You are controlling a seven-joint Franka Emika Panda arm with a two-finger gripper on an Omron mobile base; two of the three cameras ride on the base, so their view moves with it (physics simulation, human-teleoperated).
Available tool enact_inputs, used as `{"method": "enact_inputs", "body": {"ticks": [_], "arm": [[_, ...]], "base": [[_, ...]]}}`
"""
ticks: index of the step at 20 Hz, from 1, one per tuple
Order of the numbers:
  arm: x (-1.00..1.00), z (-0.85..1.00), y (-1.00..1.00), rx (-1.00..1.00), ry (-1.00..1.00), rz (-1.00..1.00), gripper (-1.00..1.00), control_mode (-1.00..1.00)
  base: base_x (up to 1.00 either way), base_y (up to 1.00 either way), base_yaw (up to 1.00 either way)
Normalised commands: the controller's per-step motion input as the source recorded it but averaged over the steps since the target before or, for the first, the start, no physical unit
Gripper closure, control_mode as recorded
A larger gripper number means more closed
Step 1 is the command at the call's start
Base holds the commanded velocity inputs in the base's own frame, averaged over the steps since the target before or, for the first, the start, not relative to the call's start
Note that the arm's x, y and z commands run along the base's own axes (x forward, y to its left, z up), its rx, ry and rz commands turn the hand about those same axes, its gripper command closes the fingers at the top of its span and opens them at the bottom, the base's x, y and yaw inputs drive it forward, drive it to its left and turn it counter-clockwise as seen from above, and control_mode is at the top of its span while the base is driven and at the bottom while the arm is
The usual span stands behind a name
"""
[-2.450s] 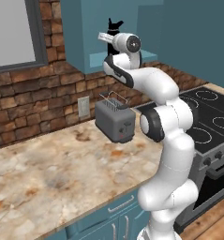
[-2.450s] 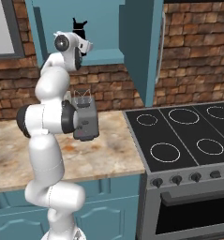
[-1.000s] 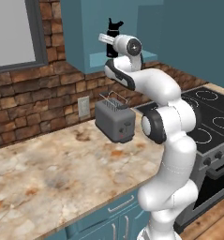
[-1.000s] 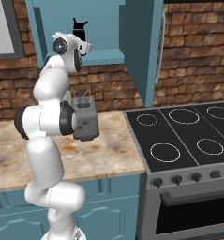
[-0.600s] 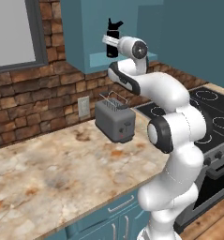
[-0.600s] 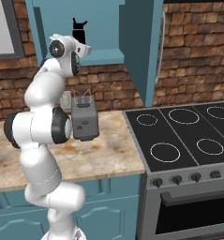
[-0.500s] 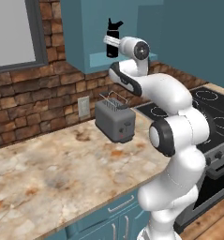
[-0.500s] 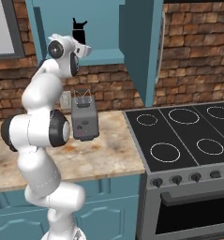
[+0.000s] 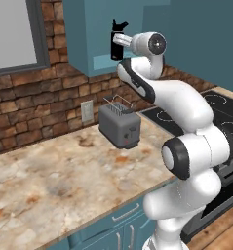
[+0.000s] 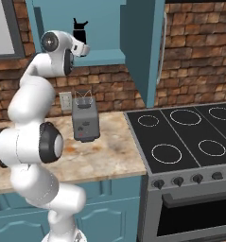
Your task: Pick the juice, water bottle from the counter and place them in the open cabinet.
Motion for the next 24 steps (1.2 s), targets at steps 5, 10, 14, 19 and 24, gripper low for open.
{"method": "enact_inputs", "body": {"ticks": [5,10,14,19,24], "arm": [[-0.25,0.00,-0.18,0.00,0.26,0.00,-1.00,-1.00],[-0.52,0.00,-0.06,0.00,0.17,0.00,-1.00,-1.00],[-0.77,0.00,-0.01,0.00,0.13,0.00,-1.00,-1.00],[-0.86,-0.04,0.00,0.00,0.13,0.00,-1.00,-1.00],[-0.82,-0.35,0.00,0.00,0.21,0.00,-1.00,-1.00]], "base": [[0.00,0.00,0.00],[0.00,0.00,0.00],[0.00,0.00,0.00],[0.00,0.00,0.00],[0.00,0.00,0.00]]}}
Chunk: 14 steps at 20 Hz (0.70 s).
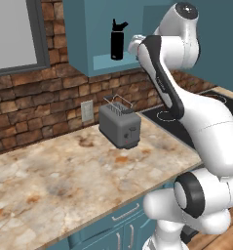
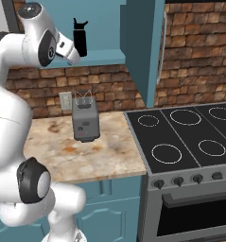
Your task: Pick the juice, water bottle from the counter and place them in the open cabinet.
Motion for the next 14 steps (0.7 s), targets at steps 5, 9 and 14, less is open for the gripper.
{"method": "enact_inputs", "body": {"ticks": [5,9,14], "arm": [[-0.53,-0.78,0.00,-0.07,0.24,0.00,-1.00,-1.00],[-0.44,-0.93,0.00,-0.13,0.22,0.00,-1.00,-1.00],[-0.41,-0.77,-0.02,-0.09,0.18,0.01,-1.00,-1.00]], "base": [[0.00,0.00,0.00],[0.00,0.00,0.00],[0.00,0.00,0.00]]}}
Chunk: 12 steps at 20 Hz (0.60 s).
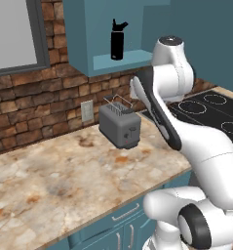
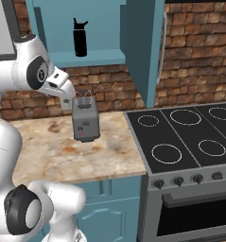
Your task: Pick the juice, water bottle from the counter and place them in the open cabinet.
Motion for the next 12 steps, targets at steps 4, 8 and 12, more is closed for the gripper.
{"method": "enact_inputs", "body": {"ticks": [4,8,12], "arm": [[-0.29,-0.57,-0.07,-0.02,0.19,0.02,-1.00,-1.00],[-0.34,-0.23,-0.11,0.00,0.23,0.03,-1.00,-1.00],[-0.45,-0.15,-0.08,0.00,0.20,0.05,-1.00,-1.00]], "base": [[0.00,0.00,0.00],[0.00,0.00,0.00],[0.00,0.00,0.00]]}}
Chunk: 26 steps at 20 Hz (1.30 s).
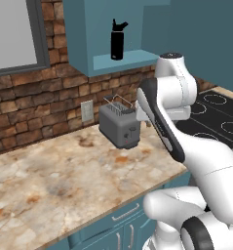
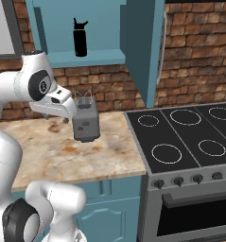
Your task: Pick the juice, water bottle from the counter and place them in the open cabinet.
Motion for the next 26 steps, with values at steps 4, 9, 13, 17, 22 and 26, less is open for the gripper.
{"method": "enact_inputs", "body": {"ticks": [4,9,13,17,22,26], "arm": [[-0.20,-0.04,-0.01,0.00,0.05,0.02,-1.00,-1.00],[0.00,0.00,0.00,0.00,0.00,0.00,-1.00,-1.00],[0.00,0.00,0.00,0.00,0.00,0.00,-1.00,-1.00],[0.00,0.00,0.00,0.00,0.00,0.00,-1.00,1.00],[0.00,0.00,0.00,0.00,0.00,0.00,-1.00,1.00],[0.00,0.00,0.00,0.00,0.00,0.00,-1.00,1.00]], "base": [[0.00,0.00,0.00],[0.00,0.00,0.00],[0.00,0.00,0.00],[-0.01,0.00,0.00],[-0.85,0.10,-0.14],[-0.51,0.29,-0.57]]}}
